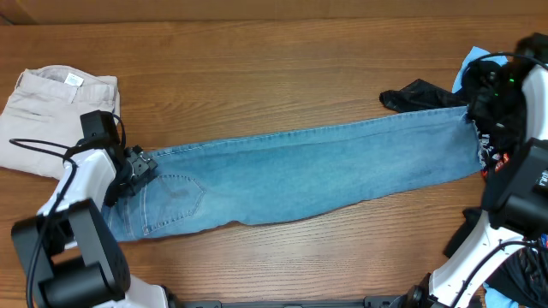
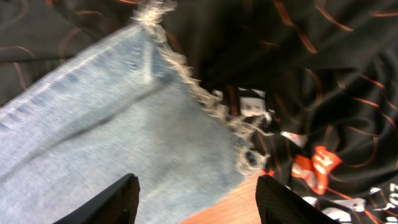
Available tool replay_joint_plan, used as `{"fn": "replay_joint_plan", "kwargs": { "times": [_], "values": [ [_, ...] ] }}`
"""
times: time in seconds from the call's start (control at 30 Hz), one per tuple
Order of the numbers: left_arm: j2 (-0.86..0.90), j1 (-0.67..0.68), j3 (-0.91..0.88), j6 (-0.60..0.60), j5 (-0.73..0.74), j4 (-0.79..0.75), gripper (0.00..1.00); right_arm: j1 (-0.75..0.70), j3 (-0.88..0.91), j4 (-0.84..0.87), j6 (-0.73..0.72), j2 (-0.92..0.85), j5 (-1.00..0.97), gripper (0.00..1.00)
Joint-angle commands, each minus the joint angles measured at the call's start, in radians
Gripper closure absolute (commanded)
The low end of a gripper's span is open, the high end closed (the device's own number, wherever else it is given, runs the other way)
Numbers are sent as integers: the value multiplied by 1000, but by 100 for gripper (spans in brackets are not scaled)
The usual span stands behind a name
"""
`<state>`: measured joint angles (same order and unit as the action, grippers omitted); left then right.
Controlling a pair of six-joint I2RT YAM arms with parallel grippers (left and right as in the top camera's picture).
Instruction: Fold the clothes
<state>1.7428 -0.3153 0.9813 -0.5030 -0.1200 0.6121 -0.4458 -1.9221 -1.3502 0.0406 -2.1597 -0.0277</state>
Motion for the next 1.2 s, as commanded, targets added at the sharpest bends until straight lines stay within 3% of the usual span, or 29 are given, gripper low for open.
{"fn": "replay_joint_plan", "kwargs": {
  "times": [0.0, 0.1, 0.27, 0.37, 0.57, 0.73, 0.83, 0.93, 0.97, 1.03, 1.17],
  "values": [
    [53, -13, 5, -9, -3, -24, 8, -48, 1, -6, 58, 3, 106, 35],
    [56, -18, 18, 8, -2, -21, 7, -75, 23, 13, 73, 3, 142, 36],
    [56, -32, 43, 6, 35, 15, 7, -89, 124, 88, 159, 3, 248, 50],
    [56, -33, 43, 8, 51, 20, 6, -89, 185, 145, 173, 3, 250, 44],
    [56, -32, 43, 8, 72, 31, 6, -89, 231, 199, 172, 3, 231, 45],
    [56, -32, 43, 8, 72, 31, 5, -89, 231, 202, 172, 3, 231, 59],
    [56, -32, 43, 8, 77, 31, 6, -89, 231, 204, 172, 3, 230, 58],
    [56, -32, 43, 9, 77, 32, 5, -89, 230, 214, 172, 3, 227, 69],
    [56, -32, 43, 9, 77, 32, 5, -89, 230, 217, 169, 3, 221, 69],
    [56, -32, 43, 9, 77, 32, 5, -89, 230, 228, 169, 3, 189, 54],
    [56, -32, 43, 8, 88, 32, 5, -89, 230, 247, 166, 3, 163, 53]
  ]
}}
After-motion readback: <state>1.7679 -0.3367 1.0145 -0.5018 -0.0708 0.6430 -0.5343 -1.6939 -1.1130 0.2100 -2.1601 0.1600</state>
